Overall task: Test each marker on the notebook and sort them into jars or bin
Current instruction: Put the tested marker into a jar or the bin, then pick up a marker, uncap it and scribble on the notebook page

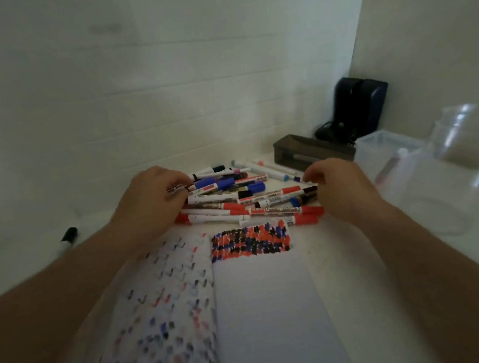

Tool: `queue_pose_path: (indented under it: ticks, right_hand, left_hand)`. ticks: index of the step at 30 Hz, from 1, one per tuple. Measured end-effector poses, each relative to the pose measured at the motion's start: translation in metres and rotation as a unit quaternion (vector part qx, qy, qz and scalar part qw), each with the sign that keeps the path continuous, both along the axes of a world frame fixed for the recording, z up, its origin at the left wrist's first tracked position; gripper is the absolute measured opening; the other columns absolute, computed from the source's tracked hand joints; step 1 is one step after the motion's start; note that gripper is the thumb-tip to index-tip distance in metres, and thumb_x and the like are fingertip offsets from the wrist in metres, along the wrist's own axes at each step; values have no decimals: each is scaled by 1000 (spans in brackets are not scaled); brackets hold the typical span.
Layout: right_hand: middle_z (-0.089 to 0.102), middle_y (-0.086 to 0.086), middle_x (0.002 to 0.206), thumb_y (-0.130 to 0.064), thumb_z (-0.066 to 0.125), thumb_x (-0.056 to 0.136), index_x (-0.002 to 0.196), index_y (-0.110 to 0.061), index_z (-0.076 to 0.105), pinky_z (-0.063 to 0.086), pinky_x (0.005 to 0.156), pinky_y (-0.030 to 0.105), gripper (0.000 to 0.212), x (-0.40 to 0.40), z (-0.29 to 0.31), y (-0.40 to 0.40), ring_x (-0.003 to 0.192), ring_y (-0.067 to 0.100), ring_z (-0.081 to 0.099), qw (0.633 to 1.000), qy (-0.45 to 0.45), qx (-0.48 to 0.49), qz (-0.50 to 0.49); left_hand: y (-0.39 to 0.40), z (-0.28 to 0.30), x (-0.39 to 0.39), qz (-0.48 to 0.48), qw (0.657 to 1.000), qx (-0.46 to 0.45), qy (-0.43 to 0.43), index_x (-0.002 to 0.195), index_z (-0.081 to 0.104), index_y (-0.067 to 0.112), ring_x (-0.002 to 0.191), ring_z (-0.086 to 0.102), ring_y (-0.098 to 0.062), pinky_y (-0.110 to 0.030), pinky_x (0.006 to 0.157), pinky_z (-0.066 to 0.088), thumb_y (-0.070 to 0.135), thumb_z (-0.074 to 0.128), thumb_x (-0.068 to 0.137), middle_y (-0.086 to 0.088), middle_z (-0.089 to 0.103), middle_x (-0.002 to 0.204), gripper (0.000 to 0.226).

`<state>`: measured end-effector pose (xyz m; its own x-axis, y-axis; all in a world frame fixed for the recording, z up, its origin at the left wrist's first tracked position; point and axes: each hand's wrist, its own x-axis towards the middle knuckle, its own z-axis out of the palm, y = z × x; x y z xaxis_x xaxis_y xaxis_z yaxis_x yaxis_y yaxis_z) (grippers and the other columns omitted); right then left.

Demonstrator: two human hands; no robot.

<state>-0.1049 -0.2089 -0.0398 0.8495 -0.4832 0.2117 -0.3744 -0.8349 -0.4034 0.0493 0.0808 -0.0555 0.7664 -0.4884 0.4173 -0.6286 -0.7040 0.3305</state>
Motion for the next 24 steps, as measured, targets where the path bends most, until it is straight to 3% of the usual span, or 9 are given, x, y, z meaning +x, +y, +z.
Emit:
queue_pose_path:
  ticks: [6,12,14,17,21,22,24]
  right_hand:
    - [57,-5,120,-11,67,97,117,-34,69,43,88,26,31,0,-15,-12,106,15,54,992,100,-68,26]
    - [55,-5,121,-21,61,102,118,-35,64,41,86,28,22,3,-17,-8,104,14,52,992,95,-72,35]
    - [56,-3,120,-23,56,104,119,-33,61,41,86,32,19,-1,-8,-6,102,15,51,996,27,-90,13]
    - [55,-3,114,-27,51,104,120,-44,53,44,88,42,23,-14,13,16,104,21,50,988,-128,-73,53]
    - [69,-13,99,-28,54,99,130,-35,67,48,72,32,34,-23,10,70,86,9,56,942,-121,-163,268]
    - [72,-13,99,-28,58,99,130,-35,68,50,70,30,33,-21,4,76,83,7,60,937,-126,-149,288]
    - [71,-18,94,-31,60,102,127,-40,67,48,68,23,27,-16,-3,80,79,1,63,954,-127,-28,270]
  left_hand:
    - [4,-10,0,-47,982,-129,-128,106,74,21,98,51,-16,-34,88,38,14,64,96,2,61,103,16]
    - [11,-14,-7,-85,982,-87,-147,99,79,18,91,55,-22,-42,79,46,8,74,88,-3,64,99,16]
    - [12,-8,-12,-87,977,-111,-161,103,78,18,94,56,-23,-41,82,45,9,73,90,-3,63,100,17]
    - [11,4,-26,-110,970,-142,-160,114,73,21,100,56,-20,-34,87,42,23,61,97,1,63,106,21]
    - [1,12,-60,-224,972,-54,-42,146,47,39,118,49,0,-26,92,40,64,37,100,18,55,131,53]
    - [-3,10,-66,-244,969,-16,-29,150,38,44,121,45,6,-24,94,38,73,32,96,22,51,138,62]
    - [-11,3,-68,-247,968,2,-39,150,35,45,111,43,11,-20,90,37,73,36,94,28,48,128,62]
